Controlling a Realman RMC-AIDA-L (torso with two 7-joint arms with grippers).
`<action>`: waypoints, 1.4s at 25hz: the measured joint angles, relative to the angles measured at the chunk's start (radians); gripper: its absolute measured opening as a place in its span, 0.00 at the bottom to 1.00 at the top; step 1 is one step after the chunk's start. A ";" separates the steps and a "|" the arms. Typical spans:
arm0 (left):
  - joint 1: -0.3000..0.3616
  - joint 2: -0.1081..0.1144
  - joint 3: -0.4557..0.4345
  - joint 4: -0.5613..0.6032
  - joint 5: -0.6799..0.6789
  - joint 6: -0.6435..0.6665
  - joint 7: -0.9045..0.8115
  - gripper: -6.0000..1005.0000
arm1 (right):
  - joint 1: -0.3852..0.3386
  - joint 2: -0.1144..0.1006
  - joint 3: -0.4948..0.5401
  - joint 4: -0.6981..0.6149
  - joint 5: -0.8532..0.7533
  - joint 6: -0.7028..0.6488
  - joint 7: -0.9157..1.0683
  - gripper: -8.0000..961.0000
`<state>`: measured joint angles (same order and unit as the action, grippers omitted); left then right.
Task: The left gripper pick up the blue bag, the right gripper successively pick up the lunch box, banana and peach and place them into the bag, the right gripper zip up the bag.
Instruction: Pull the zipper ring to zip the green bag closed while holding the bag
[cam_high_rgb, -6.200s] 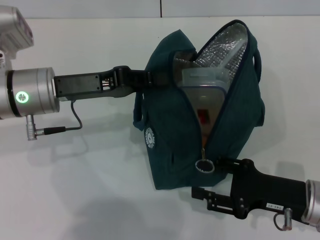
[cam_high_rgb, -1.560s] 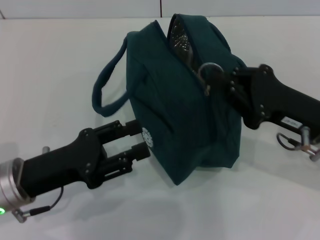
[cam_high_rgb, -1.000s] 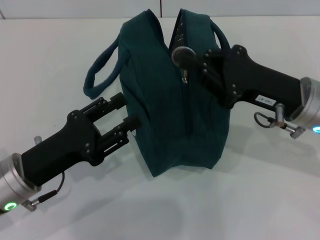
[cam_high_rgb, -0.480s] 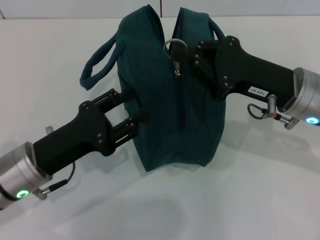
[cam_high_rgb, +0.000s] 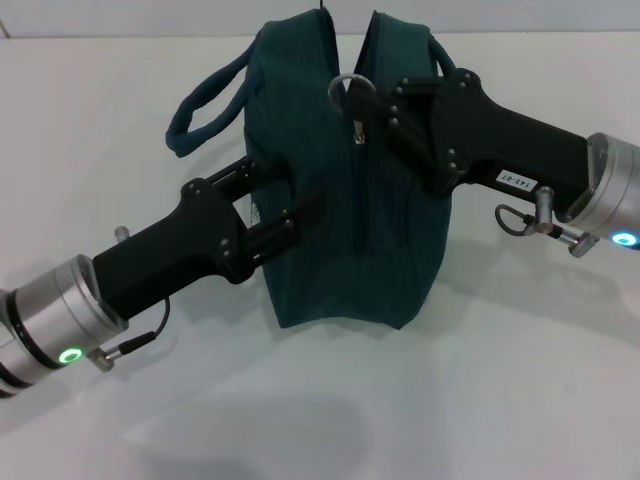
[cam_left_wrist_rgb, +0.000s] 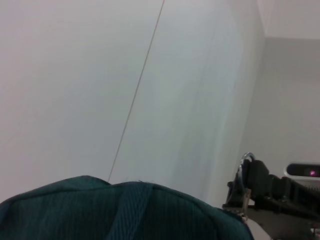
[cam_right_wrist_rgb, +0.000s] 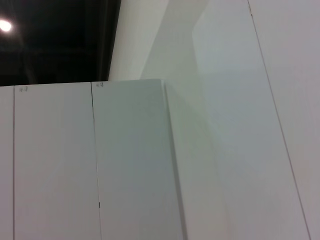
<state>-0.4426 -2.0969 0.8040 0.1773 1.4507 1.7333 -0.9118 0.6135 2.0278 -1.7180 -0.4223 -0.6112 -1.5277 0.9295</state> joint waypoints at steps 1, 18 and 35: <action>-0.001 0.000 0.001 -0.001 0.000 -0.004 -0.002 0.59 | 0.000 0.000 0.000 0.000 0.000 0.000 0.000 0.01; -0.004 0.005 0.009 0.003 0.001 -0.009 -0.004 0.21 | -0.011 0.000 0.001 -0.003 0.002 0.000 0.004 0.02; -0.007 0.007 0.051 0.010 0.012 -0.005 -0.007 0.11 | -0.014 0.000 -0.001 0.005 0.047 -0.006 0.024 0.02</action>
<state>-0.4498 -2.0904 0.8551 0.1878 1.4622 1.7286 -0.9189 0.5997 2.0278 -1.7187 -0.4171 -0.5641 -1.5338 0.9534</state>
